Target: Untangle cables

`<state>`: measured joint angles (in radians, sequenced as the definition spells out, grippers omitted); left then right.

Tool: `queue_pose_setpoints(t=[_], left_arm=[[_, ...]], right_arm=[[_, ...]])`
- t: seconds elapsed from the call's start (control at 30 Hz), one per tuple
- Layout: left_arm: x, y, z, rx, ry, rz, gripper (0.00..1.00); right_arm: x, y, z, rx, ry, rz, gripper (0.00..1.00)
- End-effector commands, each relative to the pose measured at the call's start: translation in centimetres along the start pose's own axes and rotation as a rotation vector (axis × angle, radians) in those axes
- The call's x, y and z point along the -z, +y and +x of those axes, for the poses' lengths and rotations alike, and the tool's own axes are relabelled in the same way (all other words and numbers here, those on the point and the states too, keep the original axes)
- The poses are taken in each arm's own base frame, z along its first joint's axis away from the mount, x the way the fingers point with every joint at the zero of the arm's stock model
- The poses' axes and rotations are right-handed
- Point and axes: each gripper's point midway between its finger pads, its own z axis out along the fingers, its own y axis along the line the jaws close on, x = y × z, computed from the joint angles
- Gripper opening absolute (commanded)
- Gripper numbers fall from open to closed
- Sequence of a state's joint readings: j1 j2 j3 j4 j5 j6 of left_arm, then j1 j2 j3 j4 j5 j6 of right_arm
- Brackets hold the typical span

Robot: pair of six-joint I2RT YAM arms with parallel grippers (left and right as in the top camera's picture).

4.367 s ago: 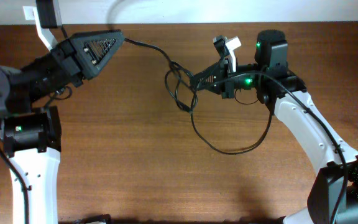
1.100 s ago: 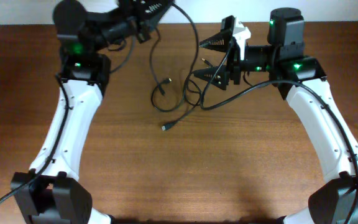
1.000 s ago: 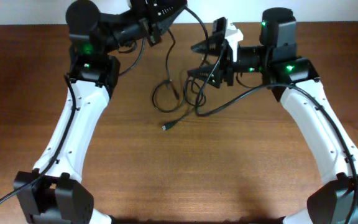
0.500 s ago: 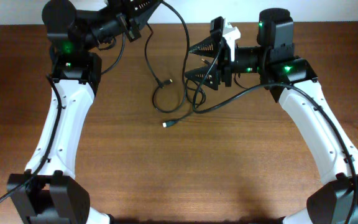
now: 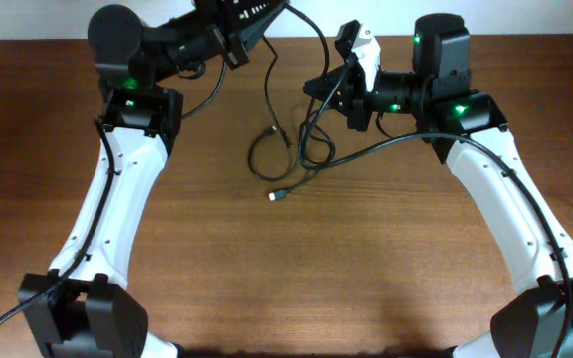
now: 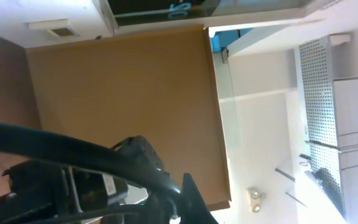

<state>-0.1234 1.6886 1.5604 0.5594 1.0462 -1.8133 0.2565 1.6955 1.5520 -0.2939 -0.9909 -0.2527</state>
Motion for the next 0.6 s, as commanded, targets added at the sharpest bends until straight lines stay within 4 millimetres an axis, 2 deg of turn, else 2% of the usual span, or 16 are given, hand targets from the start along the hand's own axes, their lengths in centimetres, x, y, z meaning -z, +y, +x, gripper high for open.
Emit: queue_pose_setpoints(t=[0.0,0.07,0.1,0.13,0.17,0.2,0.23,0.27,0.33,0.4,0.43,0.47,0.5,0.57], left_arm=[[1.5,-1.2,-1.0,-0.026,-0.019,0.003,0.12],[3.1,-1.0,-1.3,-0.109,0.002,-0.022,0.3],[3.1,-0.9,-1.1,-0.13,0.016,-0.026,0.33],[3.1,-0.3,-1.0,-0.155,0.03,-0.044,0.38],[3.2,0.7,-1.2,-0.16,0.029,-0.073,0.38],[3.3,1.9,-1.3,-0.142,0.028,-0.105,0.41],[3.4,3.3,-1.3,-0.116,0.029,-0.143,0.42],[3.5,3.9,-1.3,-0.122,0.03,-0.16,0.42],[3.6,4.4,-1.0,-0.175,0.054,-0.172,0.48],[3.7,5.1,-0.6,-0.196,0.076,-0.187,0.49],[3.8,5.6,-0.5,-0.195,0.085,-0.199,0.49],[4.0,6.4,-0.3,-0.182,0.09,-0.222,0.5],[4.2,7.1,-0.2,-0.167,0.094,-0.241,0.52],[4.4,7.7,0.0,-0.164,0.099,-0.255,0.51]], right_arm=[[0.6,2.0,-5.3,-0.05,-0.14,-0.111,0.04],[3.3,4.4,-14.0,-0.014,-0.357,-0.186,0.04],[4.3,5.4,-15.9,0.021,-0.409,-0.205,0.04],[6.0,7.3,-18.7,0.051,-0.481,-0.246,0.04],[7.0,8.3,-20.2,0.064,-0.526,-0.265,0.04],[7.8,8.8,-21.4,0.11,-0.575,-0.255,0.04],[8.4,8.5,-22.2,0.114,-0.613,-0.225,0.04],[9.0,7.6,-22.7,0.105,-0.642,-0.187,0.04],[11.6,4.4,-22.9,0.102,-0.681,-0.074,0.04],[14.4,1.5,-22.2,0.1,-0.666,0.016,0.04],[15.5,-0.1,-21.3,0.064,-0.633,0.054,0.04],[17.2,-2.3,-19.5,0.004,-0.569,0.096,0.04],[18.8,-3.6,-18.1,-0.03,-0.526,0.124,0.04],[24.8,-6.8,-14.9,-0.091,-0.457,0.243,0.04]])
